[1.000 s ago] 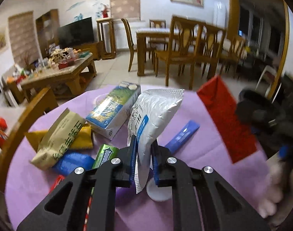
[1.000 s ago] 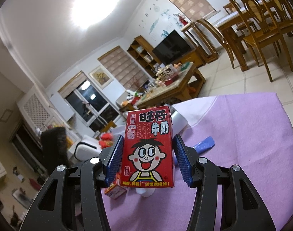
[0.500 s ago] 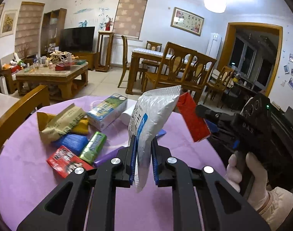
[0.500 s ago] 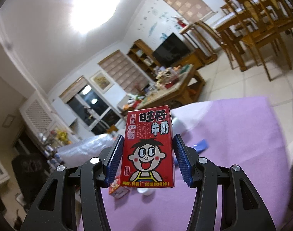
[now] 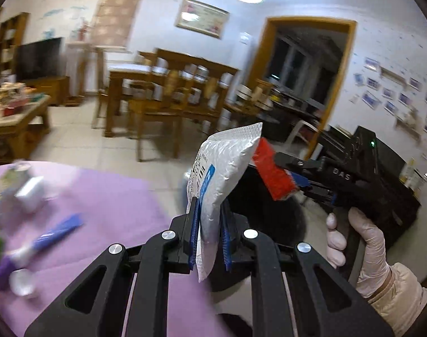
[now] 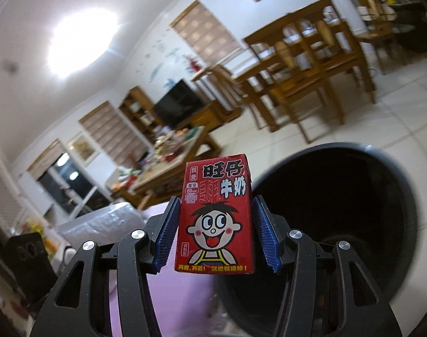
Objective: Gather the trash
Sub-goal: 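Drop the carton and wrapper into the black bin by opening both tools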
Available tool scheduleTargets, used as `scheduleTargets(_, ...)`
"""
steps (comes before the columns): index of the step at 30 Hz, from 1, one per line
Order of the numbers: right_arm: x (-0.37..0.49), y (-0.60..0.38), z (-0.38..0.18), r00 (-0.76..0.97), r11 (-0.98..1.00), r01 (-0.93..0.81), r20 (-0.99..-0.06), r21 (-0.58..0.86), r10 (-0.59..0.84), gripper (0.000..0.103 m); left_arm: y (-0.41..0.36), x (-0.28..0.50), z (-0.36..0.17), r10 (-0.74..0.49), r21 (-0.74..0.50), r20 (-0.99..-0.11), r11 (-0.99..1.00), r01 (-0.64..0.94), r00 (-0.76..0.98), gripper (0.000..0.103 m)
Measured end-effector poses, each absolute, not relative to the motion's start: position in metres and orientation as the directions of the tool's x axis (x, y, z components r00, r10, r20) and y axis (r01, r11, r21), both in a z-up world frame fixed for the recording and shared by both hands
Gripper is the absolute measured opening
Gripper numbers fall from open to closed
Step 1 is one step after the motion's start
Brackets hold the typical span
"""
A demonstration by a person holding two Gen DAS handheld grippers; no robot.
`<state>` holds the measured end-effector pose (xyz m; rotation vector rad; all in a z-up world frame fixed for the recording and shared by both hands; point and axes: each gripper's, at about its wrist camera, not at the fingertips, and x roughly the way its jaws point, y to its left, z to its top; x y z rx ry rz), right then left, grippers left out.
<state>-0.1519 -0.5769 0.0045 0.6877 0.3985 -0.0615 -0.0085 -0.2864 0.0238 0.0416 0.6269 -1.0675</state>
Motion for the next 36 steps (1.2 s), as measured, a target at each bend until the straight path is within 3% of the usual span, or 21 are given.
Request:
scheduleTargets(8,-0.177,-0.625,-0.029,0.878,0.785,0.292,-0.479,0.547,0.007,0.053,-0.373,-0.011,-0.014,-0.784,-0.284,-0.589,0.428,0.858,0.195,0.015)
scheduleTargets(18,-0.156,-0.621,-0.044,0.851,0.795,0.317,-0.525,0.517,0.001,0.055,-0.385,-0.007,-0.031,-0.719,-0.261,-0.666,0.477,0.839,0.201,0.017)
scheduleTargets(21,-0.155,-0.623,-0.044,0.85,0.789,0.328,-0.527,0.52,-0.006,0.071,-0.376,-0.009,-0.025,-0.714,-0.254,-0.665,0.493,0.832,0.22,0.02)
scheduleTargets(22,-0.155,-0.62,-0.041,0.851,0.789,0.331,-0.526,0.518,-0.012,0.074,-0.374,-0.01,-0.023,-0.714,-0.252,-0.662,0.497,0.83,0.227,0.03)
scheduleTargets(23,-0.156,-0.618,-0.041,0.853,0.789,0.33,-0.522,0.518,-0.014,0.074,-0.368,-0.012,-0.018,-0.718,-0.25,-0.654,0.505,0.826,0.24,0.051)
scheduleTargets(25,-0.155,-0.615,-0.037,0.855,0.792,0.323,-0.519,0.517,-0.01,0.074,-0.353,-0.018,-0.007,-0.725,-0.231,-0.619,0.536,0.812,0.302,0.081)
scheduleTargets(31,-0.143,-0.588,-0.021,0.869,0.829,0.26,-0.494,0.495,0.022,0.079,-0.293,-0.025,0.014,-0.721,-0.197,-0.553,0.599,0.776,0.416,0.095)
scheduleTargets(36,-0.115,-0.534,-0.004,0.87,0.883,0.165,-0.487,0.44,0.08,0.08,-0.209,-0.011,0.021,-0.653,-0.196,-0.524,0.717,0.669,0.546,0.097)
